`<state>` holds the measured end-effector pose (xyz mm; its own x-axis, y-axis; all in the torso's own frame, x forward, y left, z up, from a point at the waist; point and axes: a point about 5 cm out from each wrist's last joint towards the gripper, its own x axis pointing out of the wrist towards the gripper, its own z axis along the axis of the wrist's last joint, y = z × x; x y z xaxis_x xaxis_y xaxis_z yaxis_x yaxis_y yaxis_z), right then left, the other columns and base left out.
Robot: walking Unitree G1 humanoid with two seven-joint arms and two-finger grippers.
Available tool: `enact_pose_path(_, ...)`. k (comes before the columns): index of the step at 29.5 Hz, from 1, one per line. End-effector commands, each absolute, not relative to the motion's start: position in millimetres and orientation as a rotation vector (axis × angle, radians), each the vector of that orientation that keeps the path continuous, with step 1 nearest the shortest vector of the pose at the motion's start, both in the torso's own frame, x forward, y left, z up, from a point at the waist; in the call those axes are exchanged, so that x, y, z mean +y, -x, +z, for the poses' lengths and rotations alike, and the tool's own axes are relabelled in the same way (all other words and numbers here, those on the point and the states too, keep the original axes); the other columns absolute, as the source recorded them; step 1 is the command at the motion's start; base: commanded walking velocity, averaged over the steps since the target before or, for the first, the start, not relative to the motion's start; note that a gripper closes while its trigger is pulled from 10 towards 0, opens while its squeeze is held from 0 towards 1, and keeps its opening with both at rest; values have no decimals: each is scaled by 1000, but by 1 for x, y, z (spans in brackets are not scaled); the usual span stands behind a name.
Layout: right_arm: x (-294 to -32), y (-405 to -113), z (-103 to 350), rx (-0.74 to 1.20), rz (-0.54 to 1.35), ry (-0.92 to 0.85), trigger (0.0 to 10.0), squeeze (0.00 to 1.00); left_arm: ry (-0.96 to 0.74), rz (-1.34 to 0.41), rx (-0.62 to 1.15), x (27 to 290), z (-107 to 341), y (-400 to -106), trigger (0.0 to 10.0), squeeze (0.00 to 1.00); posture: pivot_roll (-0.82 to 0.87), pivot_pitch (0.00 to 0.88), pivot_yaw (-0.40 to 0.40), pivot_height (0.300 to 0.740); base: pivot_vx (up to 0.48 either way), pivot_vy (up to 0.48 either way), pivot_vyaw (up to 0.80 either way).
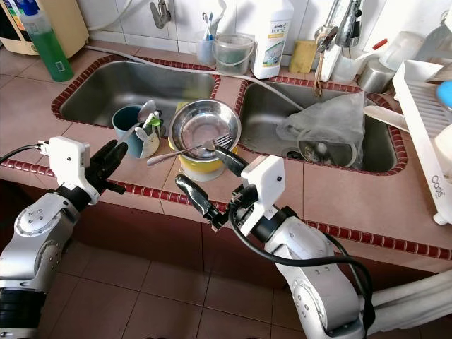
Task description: Kitchen organization
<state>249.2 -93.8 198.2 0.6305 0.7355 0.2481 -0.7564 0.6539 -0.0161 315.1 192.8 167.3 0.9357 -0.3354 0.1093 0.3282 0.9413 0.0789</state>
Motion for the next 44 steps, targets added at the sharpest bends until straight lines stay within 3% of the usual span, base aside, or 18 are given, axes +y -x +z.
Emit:
enact_pose_path(1,-94,-247,203,-261,861,-84,10000,0,-74,-340,-121,192,170,-316,10000,0,-57,145,24,740,0,0,0)
enact_pose_path(9,-94,-247,204,-260,861,-86,10000,0,-67,-329,-122,192,171,-316,10000,0,-58,146,23,740,0,0,0)
enact_pose_path(10,-94,-247,204,-259,861,-88,10000,0,-63,-329,-132,192,172,-316,8784,0,-57,146,23,740,0,0,0)
enact_pose_path(12,-94,-247,204,-260,861,-87,10000,0,-52,-322,-135,192,173,-317,3294,0,-57,146,22,740,0,0,0)
enact_pose_path(13,-94,-247,204,-261,861,-88,10000,0,-44,-318,-135,192,173,-317,1255,0,-58,146,22,740,0,0,0)
enact_pose_path(14,-94,-247,204,-261,861,-88,10000,0,-43,-319,-135,192,173,-317,1255,0,-58,146,22,740,0,0,0)
enact_pose_path(15,-94,-247,204,-261,861,-89,10000,0,-43,-321,-139,192,173,-317,0,0,-57,146,22,740,0,0,0)
enact_pose_path(44,-93,-249,205,-267,862,-94,10000,0,-28,-293,-187,195,184,-319,0,0,-55,141,20,740,0,0,0)
